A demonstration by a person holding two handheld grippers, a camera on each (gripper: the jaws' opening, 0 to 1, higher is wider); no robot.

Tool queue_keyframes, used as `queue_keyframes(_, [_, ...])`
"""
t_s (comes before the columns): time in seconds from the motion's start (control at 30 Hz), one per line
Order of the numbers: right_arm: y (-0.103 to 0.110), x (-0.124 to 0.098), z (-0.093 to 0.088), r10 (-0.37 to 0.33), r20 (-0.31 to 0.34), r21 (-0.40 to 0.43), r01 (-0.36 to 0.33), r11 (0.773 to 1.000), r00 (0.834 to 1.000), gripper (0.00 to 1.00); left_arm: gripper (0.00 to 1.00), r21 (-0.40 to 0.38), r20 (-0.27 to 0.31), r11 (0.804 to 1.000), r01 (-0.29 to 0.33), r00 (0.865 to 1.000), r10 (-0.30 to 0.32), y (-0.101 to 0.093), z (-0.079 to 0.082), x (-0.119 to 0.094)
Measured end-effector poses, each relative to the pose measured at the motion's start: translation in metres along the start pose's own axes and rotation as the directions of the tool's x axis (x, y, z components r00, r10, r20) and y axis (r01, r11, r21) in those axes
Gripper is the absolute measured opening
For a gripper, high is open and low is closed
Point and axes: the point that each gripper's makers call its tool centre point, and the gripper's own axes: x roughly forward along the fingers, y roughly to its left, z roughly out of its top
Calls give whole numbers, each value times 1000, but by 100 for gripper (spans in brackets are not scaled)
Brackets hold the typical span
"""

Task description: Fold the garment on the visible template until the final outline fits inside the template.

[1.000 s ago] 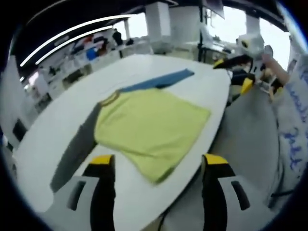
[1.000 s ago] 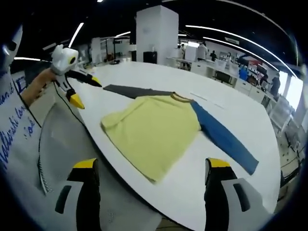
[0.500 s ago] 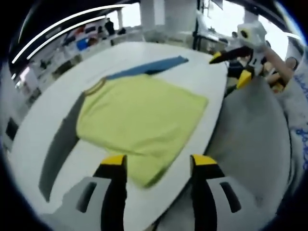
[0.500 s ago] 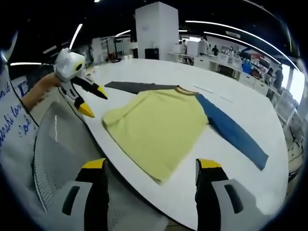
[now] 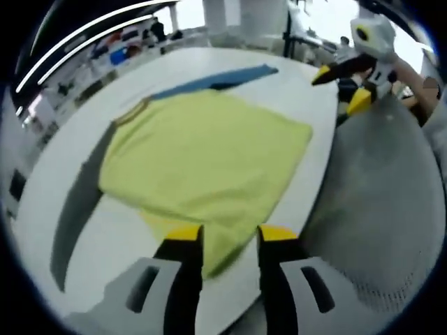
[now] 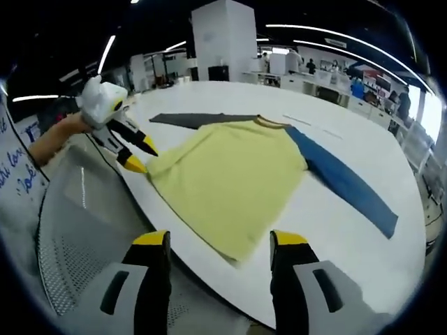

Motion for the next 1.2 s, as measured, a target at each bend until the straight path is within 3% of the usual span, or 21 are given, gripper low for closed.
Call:
queue_keyframes(0.23, [-4, 4, -5, 1, -9, 15, -1, 1000, 1000, 46, 14, -20, -38, 1000, -8, 999, 7, 0, -9, 6])
queue_keyframes(0.53, [-3, 18, -17, 47, -42, 34, -45, 998, 998, 43, 16, -17, -72, 1000, -24, 997, 23, 0, -21, 14])
queue_keyframes(0.6, [-5, 21, -20, 49, -56, 34, -47, 998, 997, 42, 15, 2, -76, 998, -61, 995, 61, 7, -22, 16])
queue_keyframes(0.73, [-11, 26, -24, 34, -75, 44, -31, 999, 997, 48, 15, -5, -85, 999, -51, 995, 50, 7, -24, 18])
queue_keyframes(0.83, [-14, 30, -29, 32, -100, 45, -27, 999, 995, 45, 13, 5, -97, 998, -57, 994, 57, 8, -28, 20])
queue_keyframes(1.2, [-21, 44, -45, 42, -144, 125, -24, 992, 989, 40, 11, -37, -77, 998, -55, 996, 52, 10, -28, 19])
